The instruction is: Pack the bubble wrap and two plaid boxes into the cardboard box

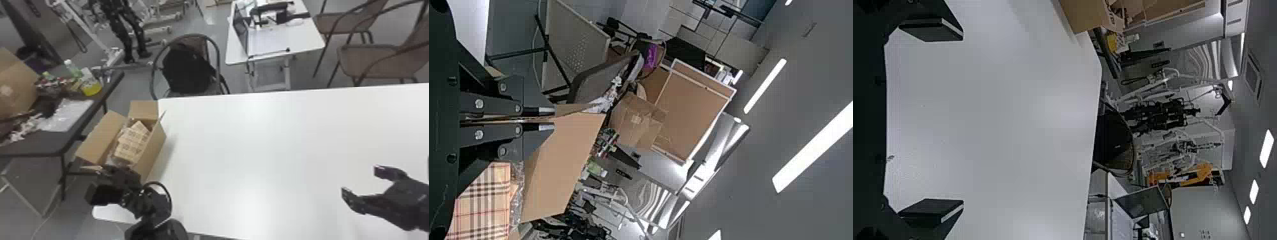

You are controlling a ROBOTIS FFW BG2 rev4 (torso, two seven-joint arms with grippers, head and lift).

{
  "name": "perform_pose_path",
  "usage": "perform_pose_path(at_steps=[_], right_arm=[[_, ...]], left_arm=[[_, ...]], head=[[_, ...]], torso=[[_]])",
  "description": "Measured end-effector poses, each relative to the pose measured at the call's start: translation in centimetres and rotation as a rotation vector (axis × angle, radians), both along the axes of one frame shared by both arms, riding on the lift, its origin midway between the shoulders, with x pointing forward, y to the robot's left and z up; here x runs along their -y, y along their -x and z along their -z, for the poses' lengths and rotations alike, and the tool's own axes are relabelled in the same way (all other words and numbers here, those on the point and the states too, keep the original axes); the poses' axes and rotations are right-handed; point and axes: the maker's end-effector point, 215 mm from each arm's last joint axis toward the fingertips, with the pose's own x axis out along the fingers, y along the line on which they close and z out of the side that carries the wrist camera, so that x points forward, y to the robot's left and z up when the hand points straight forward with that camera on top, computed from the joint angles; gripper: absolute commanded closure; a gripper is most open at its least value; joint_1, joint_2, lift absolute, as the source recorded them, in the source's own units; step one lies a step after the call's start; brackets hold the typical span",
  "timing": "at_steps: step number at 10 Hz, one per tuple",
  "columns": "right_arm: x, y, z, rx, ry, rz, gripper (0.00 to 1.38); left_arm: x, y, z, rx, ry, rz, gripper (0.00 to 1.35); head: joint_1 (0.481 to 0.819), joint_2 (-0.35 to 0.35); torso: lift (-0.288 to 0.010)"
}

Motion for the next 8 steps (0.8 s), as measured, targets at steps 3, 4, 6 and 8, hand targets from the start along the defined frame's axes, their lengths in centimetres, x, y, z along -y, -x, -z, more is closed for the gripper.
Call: perform_pose_path(at_steps=[3, 4, 6, 8], right_arm=[[-0.3, 0.2, 0.5, -0.014, -0.001, -0.004, 0.11], [-0.3, 0.4, 0.8, -0.022, -0.005, 0.000, 0.11], [0.6, 0.4, 0.6, -0.003, 0.007, 0.027, 0.11], [3.8, -0.1, -0.8, 0.111, 0.029, 0.145, 0.11]], left_arm=[[2.6, -2.7, -0.2, 0.030, 0.002, 0.109, 0.38], [4.0, -3.1, -0.8, 0.051, -0.025, 0.151, 0.28], [7.1, -2.9, -5.3, 0.131, -0.149, 0.259, 0.25], [13.9, -2.0, -10.6, 0.167, -0.328, 0.471, 0.26]], head=[[0.695, 0.350], [0.695, 0.350], [0.695, 0.350], [0.695, 0.350]], torso=[[-0.087], [-0.087], [-0.087], [-0.087]])
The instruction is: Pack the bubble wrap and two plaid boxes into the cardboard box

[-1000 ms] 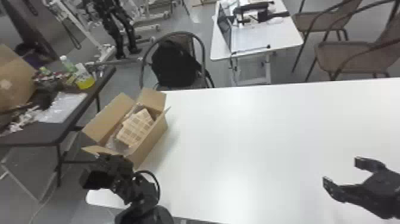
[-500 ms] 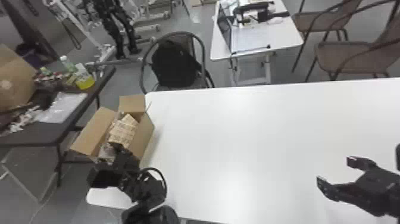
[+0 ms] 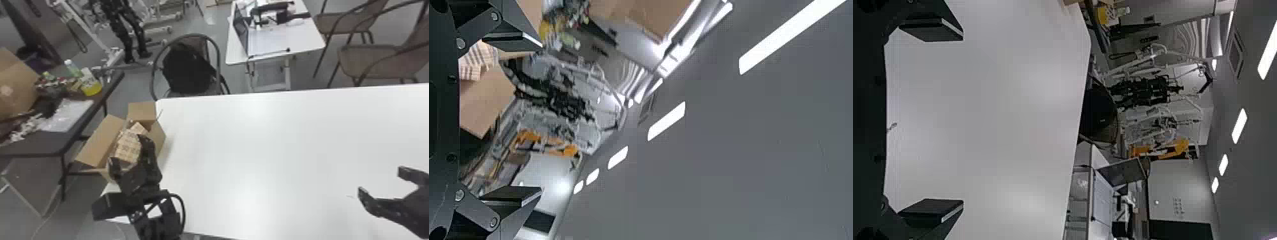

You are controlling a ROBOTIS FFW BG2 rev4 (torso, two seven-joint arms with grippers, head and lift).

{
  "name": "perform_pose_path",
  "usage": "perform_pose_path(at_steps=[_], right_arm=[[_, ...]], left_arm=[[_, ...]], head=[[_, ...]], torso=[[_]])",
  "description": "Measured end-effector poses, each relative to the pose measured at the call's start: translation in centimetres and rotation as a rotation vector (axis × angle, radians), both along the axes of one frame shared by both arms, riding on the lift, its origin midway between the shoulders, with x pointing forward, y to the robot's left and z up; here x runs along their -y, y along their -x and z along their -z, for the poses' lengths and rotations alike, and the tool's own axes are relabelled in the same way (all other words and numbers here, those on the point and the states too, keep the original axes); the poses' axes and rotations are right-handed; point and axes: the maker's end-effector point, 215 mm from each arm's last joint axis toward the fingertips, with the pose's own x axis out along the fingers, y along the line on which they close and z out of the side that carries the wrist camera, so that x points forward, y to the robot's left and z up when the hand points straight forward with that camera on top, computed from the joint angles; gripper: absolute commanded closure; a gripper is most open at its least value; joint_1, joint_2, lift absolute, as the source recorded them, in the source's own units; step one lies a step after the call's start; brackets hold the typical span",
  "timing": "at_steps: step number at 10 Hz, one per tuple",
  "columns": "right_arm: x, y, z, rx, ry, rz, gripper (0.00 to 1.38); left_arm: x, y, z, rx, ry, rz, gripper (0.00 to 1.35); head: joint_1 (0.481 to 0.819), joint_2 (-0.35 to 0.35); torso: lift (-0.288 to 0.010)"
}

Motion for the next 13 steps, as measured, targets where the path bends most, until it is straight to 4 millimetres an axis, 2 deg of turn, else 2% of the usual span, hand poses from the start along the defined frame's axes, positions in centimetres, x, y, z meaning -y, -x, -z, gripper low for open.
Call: perform_pose_path(at_steps=[1, 2, 3, 4, 5, 6, 7, 8, 13], right_arm=[[1.5, 0.4, -0.1, 0.041, 0.010, 0.035, 0.11], [2.9, 1.4, 0.5, 0.075, 0.002, 0.067, 0.11], [4.5, 2.2, 1.4, 0.103, 0.011, 0.137, 0.11], [5.4, 3.1, 2.1, 0.120, 0.060, 0.176, 0.11], [6.0, 4.2, 2.7, 0.141, 0.102, 0.189, 0.11], [6.7, 5.1, 3.4, 0.149, 0.125, 0.199, 0.11], [7.1, 6.0, 4.2, 0.146, 0.136, 0.204, 0.11], [7.5, 6.4, 4.6, 0.145, 0.138, 0.221, 0.11], [7.6, 6.4, 4.1, 0.159, 0.130, 0.234, 0.11]], left_arm=[[4.0, 0.1, -0.3, -0.034, -0.054, 0.091, 0.27], [8.5, -0.1, 0.3, -0.078, -0.108, 0.204, 0.27], [11.6, 0.5, 2.5, -0.138, -0.148, 0.300, 0.27], [13.3, 1.6, 4.9, -0.205, -0.188, 0.362, 0.27], [14.8, 3.2, 8.5, -0.303, -0.245, 0.440, 0.28], [15.2, 4.5, 11.5, -0.371, -0.260, 0.479, 0.29], [15.2, 5.4, 13.5, -0.406, -0.247, 0.485, 0.30], [15.2, 5.8, 14.2, -0.418, -0.240, 0.488, 0.32], [15.6, 5.5, 14.8, -0.428, -0.234, 0.510, 0.33]], head=[[0.695, 0.345], [0.695, 0.263], [0.695, 0.229], [0.695, 0.183], [0.695, 0.155], [0.695, 0.139], [0.695, 0.137], [0.695, 0.132], [0.695, 0.124]], torso=[[-0.087], [-0.087], [-0.087], [-0.087], [-0.087], [-0.087], [-0.087], [-0.087], [-0.087]])
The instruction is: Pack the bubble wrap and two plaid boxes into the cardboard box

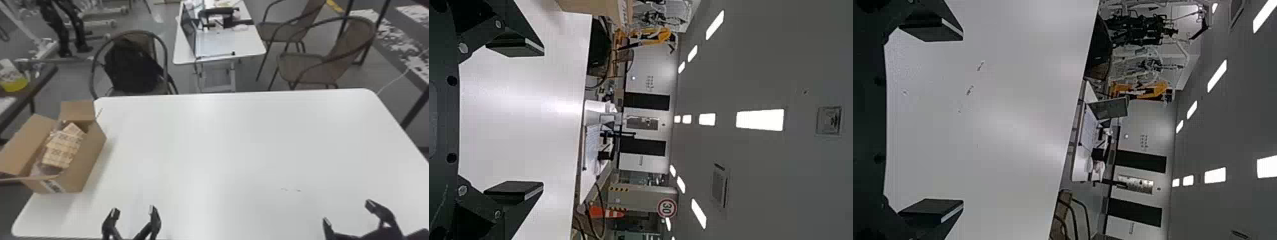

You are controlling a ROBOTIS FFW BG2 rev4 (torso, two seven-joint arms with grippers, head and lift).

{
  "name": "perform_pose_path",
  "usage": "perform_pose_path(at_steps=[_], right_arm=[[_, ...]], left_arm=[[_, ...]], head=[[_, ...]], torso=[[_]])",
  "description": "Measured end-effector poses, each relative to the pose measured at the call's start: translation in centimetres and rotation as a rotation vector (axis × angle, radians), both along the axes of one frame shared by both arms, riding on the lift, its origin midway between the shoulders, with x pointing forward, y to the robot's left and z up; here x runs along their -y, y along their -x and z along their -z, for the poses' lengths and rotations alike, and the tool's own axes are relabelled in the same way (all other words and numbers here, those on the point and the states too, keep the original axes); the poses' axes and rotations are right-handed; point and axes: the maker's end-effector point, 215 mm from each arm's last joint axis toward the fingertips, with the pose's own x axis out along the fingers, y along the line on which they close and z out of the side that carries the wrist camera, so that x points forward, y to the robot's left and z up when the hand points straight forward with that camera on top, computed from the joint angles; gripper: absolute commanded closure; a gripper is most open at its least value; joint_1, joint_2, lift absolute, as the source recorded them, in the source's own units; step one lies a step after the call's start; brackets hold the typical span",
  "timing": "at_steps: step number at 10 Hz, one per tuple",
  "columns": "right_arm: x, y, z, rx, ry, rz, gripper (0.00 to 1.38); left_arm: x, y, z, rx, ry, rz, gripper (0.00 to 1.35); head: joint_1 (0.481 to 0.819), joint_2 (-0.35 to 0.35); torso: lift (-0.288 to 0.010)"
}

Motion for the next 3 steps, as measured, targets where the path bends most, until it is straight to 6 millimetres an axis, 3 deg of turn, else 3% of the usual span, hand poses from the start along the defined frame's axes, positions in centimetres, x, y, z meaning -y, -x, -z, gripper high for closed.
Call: perform_pose_path(at_steps=[3], right_arm=[[0.0, -0.2, -1.3, 0.034, 0.004, 0.005, 0.11]], left_arm=[[0.0, 0.1, 0.6, -0.016, 0.018, -0.001, 0.33]], head=[[0.695, 0.126]], torso=[[-0.087]])
